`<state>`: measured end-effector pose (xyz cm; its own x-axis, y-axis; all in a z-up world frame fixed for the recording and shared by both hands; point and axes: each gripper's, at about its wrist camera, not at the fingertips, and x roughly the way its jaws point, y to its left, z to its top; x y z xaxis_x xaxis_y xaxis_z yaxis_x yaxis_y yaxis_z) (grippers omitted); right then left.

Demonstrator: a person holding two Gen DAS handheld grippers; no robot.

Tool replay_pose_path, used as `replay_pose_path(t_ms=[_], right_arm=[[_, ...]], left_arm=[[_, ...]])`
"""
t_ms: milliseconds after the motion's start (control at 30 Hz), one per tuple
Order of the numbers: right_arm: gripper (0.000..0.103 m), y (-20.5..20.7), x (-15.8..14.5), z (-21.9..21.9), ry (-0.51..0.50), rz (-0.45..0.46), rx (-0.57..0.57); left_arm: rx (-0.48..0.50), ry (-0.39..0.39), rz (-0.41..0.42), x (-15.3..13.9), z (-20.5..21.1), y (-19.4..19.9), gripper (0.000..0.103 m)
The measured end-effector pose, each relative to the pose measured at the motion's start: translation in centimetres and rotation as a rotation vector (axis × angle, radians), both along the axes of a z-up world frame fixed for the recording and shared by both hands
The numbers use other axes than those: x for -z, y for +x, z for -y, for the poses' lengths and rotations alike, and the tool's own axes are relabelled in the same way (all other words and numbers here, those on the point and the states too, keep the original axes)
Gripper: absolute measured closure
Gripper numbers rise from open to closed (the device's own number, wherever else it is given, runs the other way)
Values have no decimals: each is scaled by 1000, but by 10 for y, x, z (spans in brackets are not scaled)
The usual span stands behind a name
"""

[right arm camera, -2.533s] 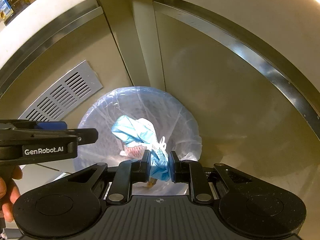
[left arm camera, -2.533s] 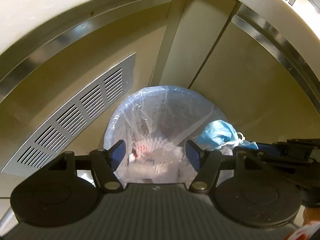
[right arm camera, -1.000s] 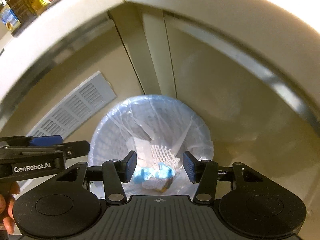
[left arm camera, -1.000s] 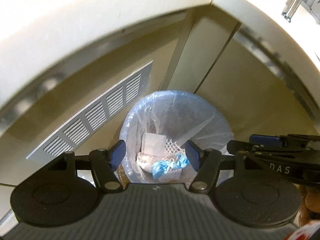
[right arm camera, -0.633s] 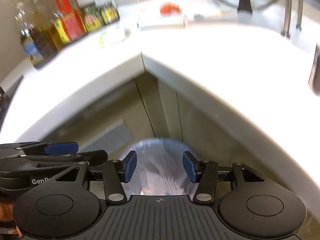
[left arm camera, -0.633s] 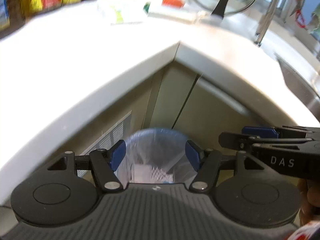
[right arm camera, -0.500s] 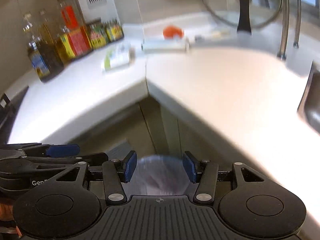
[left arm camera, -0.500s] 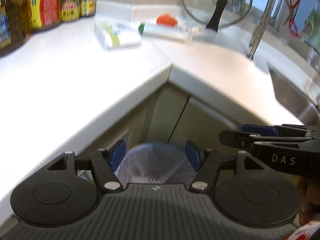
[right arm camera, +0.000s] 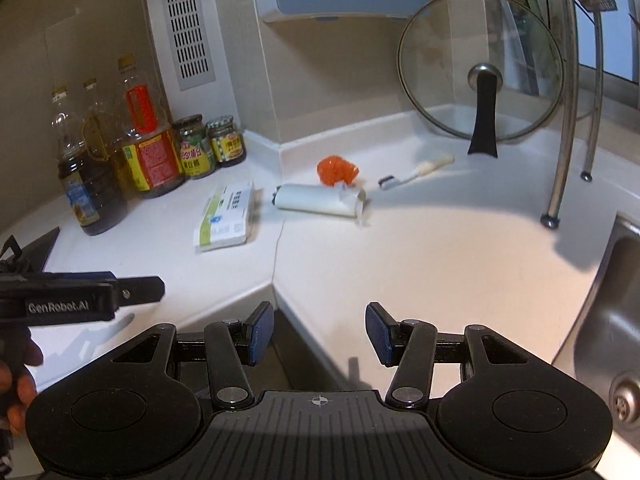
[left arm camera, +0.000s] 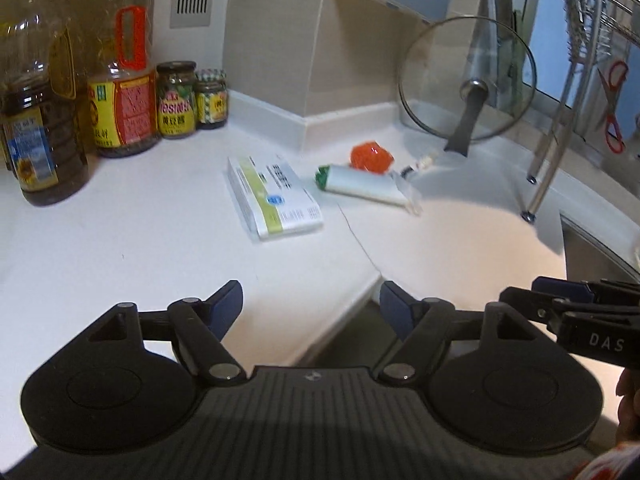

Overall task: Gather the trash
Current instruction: 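Move both tools back to the countertop trash, then grasp the white medicine box with the left tool while the right tool grasps the white rolled tube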

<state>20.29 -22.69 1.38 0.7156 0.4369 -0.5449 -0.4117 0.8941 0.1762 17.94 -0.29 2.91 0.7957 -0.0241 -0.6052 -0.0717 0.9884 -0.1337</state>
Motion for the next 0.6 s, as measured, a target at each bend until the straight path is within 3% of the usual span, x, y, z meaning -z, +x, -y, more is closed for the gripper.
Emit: replay_pose_path(t_ms=[133, 267, 600], right_arm=[[50, 29, -6, 1, -21, 26, -44], [33, 62, -8, -1, -39, 44, -97], [32, 159, 7, -21, -149, 47, -277]], left_arm=[[-39, -4, 1, -5, -6, 24, 22], [-67, -19, -22, -3, -11, 50, 22], [-111, -2, -78, 14, -23, 121, 17]])
